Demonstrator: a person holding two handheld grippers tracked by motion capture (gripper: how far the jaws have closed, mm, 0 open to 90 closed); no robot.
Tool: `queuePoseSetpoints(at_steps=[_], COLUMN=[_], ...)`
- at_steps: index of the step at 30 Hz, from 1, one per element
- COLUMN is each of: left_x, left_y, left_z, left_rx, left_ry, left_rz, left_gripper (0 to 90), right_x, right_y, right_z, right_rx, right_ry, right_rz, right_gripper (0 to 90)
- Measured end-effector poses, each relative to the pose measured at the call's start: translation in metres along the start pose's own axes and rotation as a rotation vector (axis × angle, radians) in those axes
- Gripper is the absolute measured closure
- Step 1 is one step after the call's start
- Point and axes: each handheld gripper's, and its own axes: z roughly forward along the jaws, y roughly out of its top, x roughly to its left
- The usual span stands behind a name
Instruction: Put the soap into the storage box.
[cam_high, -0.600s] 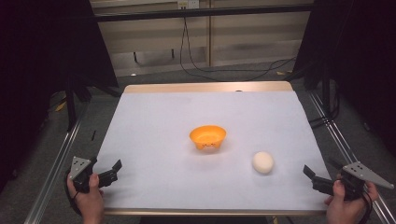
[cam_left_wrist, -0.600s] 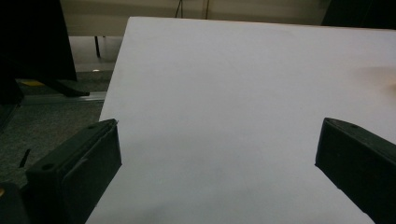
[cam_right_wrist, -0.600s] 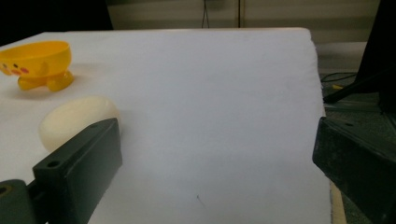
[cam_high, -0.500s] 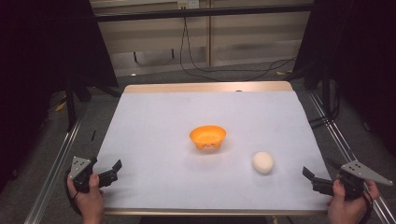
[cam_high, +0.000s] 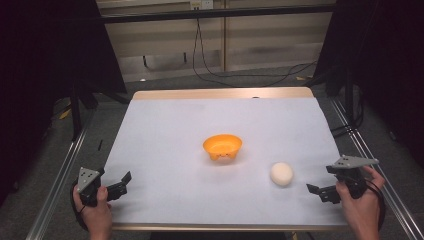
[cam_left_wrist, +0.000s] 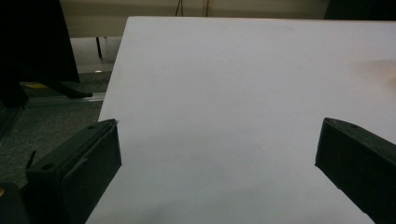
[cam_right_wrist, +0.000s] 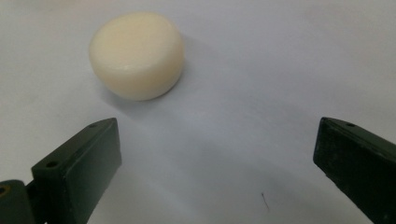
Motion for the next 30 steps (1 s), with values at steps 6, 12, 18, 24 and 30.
queuePoseSetpoints(at_steps=[6, 12, 18, 24, 30], left_x=[0.0, 0.001, 0.0, -0.001, -0.001], left_y=[0.0, 0.0, 0.0, 0.0, 0.0], left_z=[0.0, 0.0, 0.0, 0.0, 0.0], left_rx=[0.001, -0.002, -0.001, -0.001, -0.002], left_ry=[-0.003, -0.011, -0.003, -0.002, -0.001], left_rz=[0.002, -0.002, 0.002, 0.011, 0.011], left_gripper=[0.0, 0.0, 0.0, 0.0, 0.0], right_x=[0.004, 0.009, 0.018, 0.027, 0.032], right_y=[0.024, 0.043, 0.058, 0.07, 0.078], right_z=[0.009, 0.021, 0.033, 0.043, 0.053], right_rx=[0.111, 0.223, 0.303, 0.349, 0.371], right_ry=[0.019, 0.039, 0.051, 0.098, 0.111], right_rz=[-0.063, -0.109, -0.179, -0.211, -0.235], right_gripper=[0.6, 0.6, 0.0, 0.7, 1.7])
